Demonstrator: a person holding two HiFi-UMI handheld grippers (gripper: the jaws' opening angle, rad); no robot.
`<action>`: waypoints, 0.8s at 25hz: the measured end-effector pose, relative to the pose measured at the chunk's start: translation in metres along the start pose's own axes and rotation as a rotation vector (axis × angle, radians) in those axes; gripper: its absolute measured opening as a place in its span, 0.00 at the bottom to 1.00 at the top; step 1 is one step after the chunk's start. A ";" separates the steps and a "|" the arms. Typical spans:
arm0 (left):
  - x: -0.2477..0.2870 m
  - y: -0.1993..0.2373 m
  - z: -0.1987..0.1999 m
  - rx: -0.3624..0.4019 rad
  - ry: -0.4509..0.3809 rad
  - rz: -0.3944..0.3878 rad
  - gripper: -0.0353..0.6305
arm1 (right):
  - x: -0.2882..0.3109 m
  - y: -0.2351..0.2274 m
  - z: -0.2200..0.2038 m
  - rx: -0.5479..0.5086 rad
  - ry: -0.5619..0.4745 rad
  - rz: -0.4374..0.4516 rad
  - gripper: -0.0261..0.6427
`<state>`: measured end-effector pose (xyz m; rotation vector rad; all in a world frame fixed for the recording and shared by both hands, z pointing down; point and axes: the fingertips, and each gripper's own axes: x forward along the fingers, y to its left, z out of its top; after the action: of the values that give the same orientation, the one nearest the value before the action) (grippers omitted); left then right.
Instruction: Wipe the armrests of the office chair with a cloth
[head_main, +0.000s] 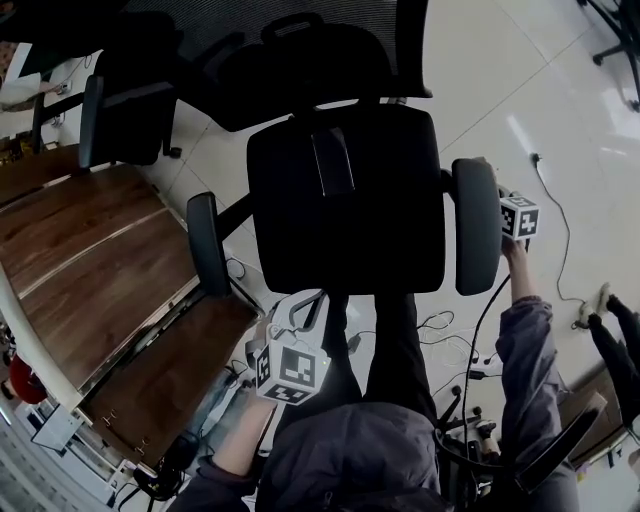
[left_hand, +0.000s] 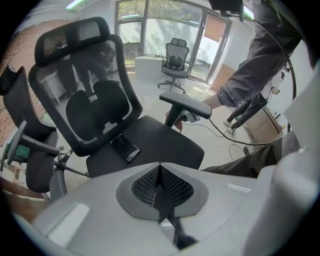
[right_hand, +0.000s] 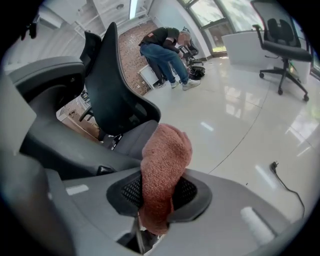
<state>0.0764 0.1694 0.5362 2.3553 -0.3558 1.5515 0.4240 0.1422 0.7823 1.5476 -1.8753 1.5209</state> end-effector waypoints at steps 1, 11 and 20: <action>0.000 0.000 -0.002 -0.001 0.005 -0.002 0.08 | -0.002 0.003 0.001 -0.001 -0.005 0.009 0.17; -0.017 0.028 -0.013 -0.015 0.009 0.049 0.08 | -0.098 0.042 0.047 -0.060 -0.144 0.046 0.17; -0.025 0.054 -0.041 -0.121 -0.010 0.125 0.07 | -0.076 0.033 0.035 -0.084 -0.078 0.011 0.17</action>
<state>0.0125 0.1354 0.5341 2.2872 -0.5922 1.5269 0.4393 0.1511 0.6946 1.5832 -1.9660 1.3860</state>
